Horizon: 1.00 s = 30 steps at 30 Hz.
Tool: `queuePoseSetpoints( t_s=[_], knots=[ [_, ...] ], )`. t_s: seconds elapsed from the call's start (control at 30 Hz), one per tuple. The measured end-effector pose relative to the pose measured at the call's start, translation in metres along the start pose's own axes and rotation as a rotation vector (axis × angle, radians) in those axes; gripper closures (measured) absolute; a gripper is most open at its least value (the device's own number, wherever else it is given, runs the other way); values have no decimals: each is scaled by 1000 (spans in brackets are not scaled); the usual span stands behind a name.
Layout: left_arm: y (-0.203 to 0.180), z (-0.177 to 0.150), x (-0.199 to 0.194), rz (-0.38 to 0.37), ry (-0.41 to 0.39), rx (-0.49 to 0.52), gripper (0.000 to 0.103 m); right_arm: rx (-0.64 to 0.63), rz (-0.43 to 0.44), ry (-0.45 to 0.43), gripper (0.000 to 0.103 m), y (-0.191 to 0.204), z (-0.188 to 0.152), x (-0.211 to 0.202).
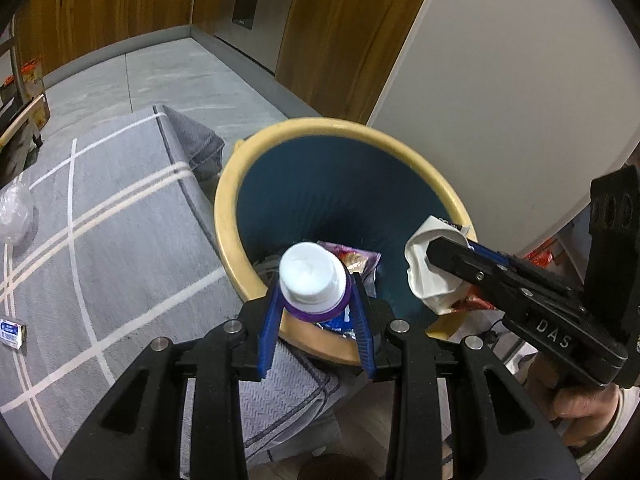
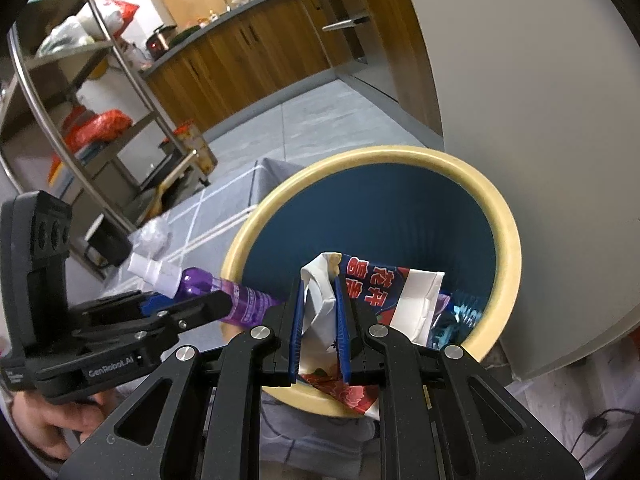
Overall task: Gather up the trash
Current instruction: 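Carry the bottle and wrapper over the bin and open both tools, then move both open tools back over the table toward the last items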
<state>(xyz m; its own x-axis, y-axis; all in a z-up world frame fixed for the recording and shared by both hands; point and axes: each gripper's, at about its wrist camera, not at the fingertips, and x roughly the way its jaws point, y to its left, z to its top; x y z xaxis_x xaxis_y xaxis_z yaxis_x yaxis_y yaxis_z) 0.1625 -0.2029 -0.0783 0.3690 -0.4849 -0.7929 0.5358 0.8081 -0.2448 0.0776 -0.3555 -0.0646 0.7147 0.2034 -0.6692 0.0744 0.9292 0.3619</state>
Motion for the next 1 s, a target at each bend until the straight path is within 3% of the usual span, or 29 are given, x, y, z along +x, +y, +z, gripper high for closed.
queuePoseSetpoints(
  t_s=[0.47, 0.67, 0.8, 0.87, 0.93, 1.0],
  knots=[
    [5, -8, -4, 6, 4, 7, 71, -13, -62, 74, 85, -1, -8, 18],
    [9, -9, -14, 5, -11, -11, 66, 8, -56, 54, 70, -3, -8, 13],
    [13, -10, -22, 14, -30, -19, 52, 24, -56, 40, 61, -6, -5, 11],
    [14, -10, -26, 24, -38, -10, 49, 31, -59, 31, 54, -7, -4, 10],
    [15, -13, -30, 32, -45, -2, 44, 37, -61, 20, 40, -8, -5, 8],
    [18, -15, -36, 36, -55, -1, 39, 45, -64, 1, 36, -9, -4, 5]
  ],
)
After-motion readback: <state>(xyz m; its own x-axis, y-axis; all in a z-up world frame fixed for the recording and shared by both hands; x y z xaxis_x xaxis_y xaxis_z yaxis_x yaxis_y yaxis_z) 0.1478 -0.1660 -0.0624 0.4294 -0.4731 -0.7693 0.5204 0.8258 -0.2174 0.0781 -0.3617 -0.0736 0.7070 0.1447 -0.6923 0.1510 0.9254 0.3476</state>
